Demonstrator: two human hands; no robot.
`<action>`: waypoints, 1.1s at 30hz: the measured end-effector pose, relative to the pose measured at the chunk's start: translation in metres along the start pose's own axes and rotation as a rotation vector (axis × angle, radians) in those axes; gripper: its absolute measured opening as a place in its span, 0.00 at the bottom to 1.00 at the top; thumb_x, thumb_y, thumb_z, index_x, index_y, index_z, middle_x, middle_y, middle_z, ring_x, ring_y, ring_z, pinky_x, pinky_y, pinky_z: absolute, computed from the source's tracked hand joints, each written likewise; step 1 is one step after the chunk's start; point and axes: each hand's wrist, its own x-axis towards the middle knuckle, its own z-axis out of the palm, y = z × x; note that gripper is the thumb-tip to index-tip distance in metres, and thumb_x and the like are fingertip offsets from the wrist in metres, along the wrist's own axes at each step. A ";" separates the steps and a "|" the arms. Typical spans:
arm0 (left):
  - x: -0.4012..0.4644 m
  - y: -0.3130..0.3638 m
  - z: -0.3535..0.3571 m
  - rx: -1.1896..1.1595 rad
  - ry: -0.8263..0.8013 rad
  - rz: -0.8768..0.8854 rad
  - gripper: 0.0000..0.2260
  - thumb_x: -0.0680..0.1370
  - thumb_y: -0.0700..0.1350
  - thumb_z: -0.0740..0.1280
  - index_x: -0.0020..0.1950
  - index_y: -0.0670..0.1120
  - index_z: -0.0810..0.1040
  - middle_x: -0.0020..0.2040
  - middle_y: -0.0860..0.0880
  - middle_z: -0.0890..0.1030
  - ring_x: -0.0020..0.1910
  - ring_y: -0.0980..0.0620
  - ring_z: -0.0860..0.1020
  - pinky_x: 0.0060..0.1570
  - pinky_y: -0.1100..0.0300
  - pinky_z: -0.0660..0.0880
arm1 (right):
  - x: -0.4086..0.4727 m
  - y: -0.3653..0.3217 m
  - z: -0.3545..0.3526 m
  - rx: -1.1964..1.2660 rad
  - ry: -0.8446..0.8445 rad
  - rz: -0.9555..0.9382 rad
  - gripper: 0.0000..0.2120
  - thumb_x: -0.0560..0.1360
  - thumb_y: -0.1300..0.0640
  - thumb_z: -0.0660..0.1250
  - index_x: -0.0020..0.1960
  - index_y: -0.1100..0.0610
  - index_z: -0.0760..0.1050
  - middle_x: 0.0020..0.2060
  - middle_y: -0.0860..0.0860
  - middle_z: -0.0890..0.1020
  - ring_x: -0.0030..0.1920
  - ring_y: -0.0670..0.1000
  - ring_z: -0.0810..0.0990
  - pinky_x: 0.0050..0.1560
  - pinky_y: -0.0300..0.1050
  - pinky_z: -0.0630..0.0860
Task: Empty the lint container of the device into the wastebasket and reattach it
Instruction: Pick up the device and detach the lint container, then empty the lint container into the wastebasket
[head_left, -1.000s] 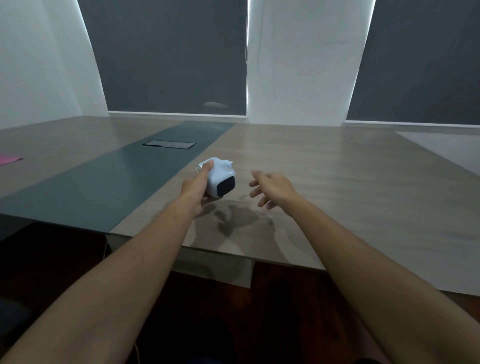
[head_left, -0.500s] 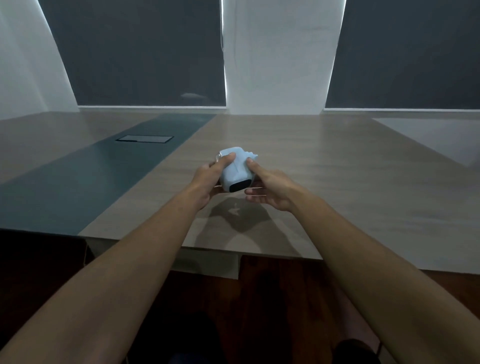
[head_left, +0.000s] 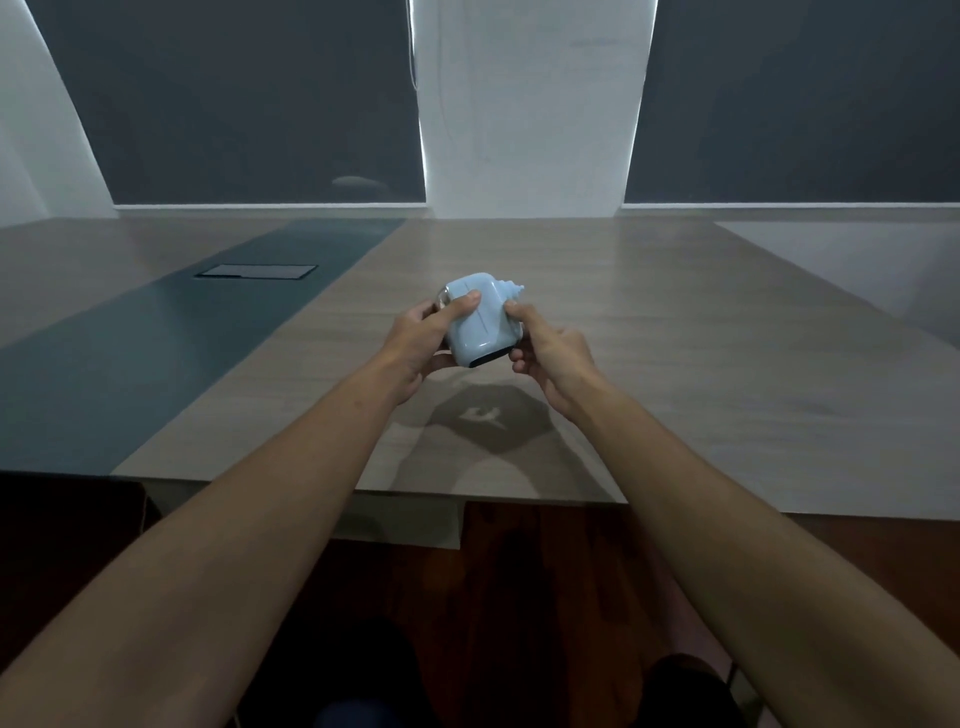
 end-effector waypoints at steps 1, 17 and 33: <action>0.000 0.000 0.002 0.007 -0.003 0.005 0.16 0.73 0.51 0.72 0.58 0.46 0.78 0.53 0.45 0.83 0.48 0.47 0.83 0.39 0.54 0.82 | 0.000 -0.001 -0.002 0.011 0.016 -0.009 0.18 0.67 0.49 0.76 0.44 0.65 0.81 0.30 0.52 0.76 0.28 0.49 0.72 0.33 0.43 0.72; -0.005 -0.016 0.004 0.349 0.169 0.144 0.29 0.63 0.40 0.81 0.59 0.45 0.71 0.44 0.51 0.76 0.41 0.53 0.76 0.47 0.57 0.77 | -0.003 -0.004 -0.087 0.004 0.021 -0.043 0.17 0.69 0.67 0.76 0.55 0.63 0.76 0.51 0.61 0.83 0.47 0.60 0.86 0.40 0.45 0.85; -0.035 0.030 0.063 0.754 0.259 0.307 0.31 0.70 0.59 0.71 0.68 0.47 0.73 0.69 0.46 0.74 0.68 0.46 0.73 0.65 0.54 0.69 | -0.076 -0.053 -0.147 -0.145 0.031 -0.128 0.24 0.68 0.61 0.79 0.60 0.64 0.75 0.56 0.64 0.82 0.48 0.62 0.87 0.49 0.55 0.84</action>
